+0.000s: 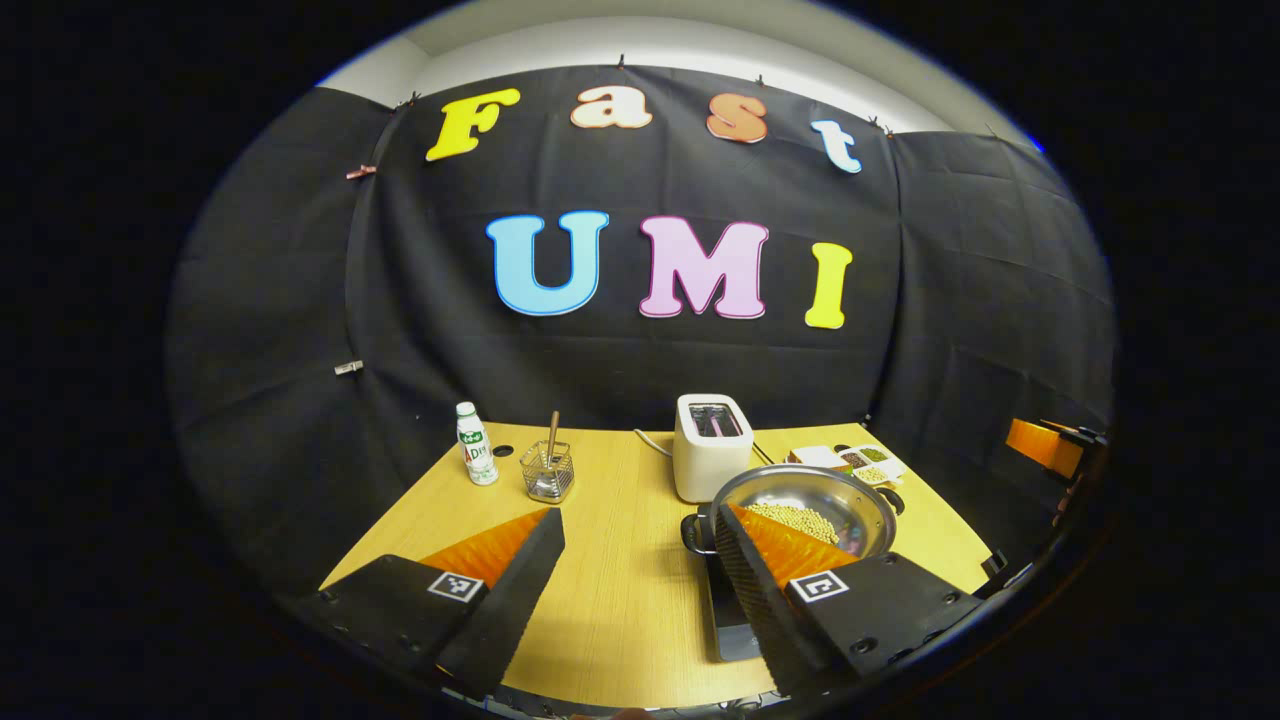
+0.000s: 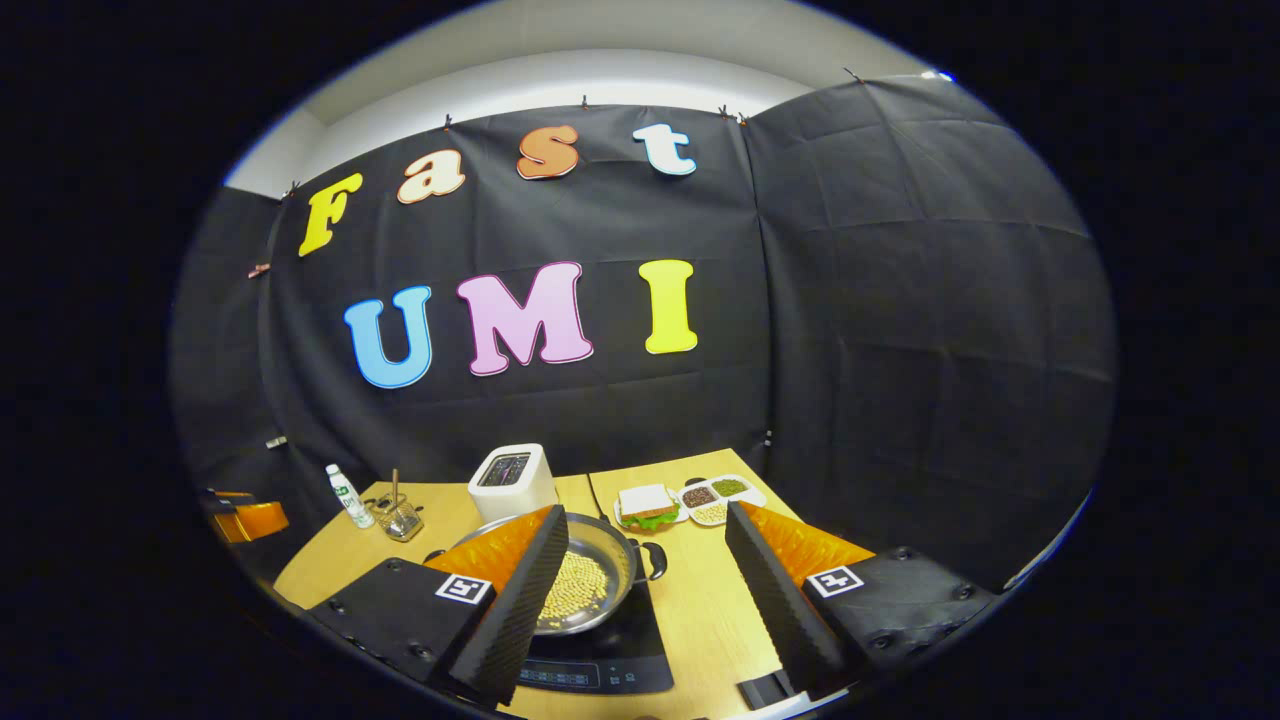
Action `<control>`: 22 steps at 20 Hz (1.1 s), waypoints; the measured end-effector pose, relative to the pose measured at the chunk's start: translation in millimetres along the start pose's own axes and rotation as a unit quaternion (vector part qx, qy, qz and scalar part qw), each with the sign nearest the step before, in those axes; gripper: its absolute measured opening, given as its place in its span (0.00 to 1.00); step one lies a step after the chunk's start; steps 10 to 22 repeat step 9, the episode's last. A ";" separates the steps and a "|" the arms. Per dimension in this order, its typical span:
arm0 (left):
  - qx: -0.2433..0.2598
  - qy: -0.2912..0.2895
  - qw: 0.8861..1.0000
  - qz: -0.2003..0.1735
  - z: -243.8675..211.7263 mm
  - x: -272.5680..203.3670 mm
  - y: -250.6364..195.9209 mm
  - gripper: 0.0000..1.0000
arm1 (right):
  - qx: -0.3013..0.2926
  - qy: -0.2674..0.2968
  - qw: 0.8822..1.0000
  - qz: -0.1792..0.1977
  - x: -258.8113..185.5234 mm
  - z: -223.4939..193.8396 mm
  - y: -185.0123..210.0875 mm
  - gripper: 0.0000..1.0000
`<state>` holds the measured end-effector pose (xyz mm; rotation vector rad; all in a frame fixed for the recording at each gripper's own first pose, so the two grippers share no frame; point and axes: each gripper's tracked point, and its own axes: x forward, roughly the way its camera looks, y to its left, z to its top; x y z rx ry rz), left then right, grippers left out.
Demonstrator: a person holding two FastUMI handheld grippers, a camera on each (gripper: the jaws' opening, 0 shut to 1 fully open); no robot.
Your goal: First push the handle of the pot to place it horizontally, then grasp the pot with both hands and set it on the induction cooktop.
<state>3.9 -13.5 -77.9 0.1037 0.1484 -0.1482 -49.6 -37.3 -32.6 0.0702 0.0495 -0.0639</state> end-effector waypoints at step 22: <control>0.005 -0.052 0.998 0.020 6.0 -82.2 -29.5 0.95 | -0.010 -0.032 0.999 0.011 -75.8 0.1 -0.3 0.98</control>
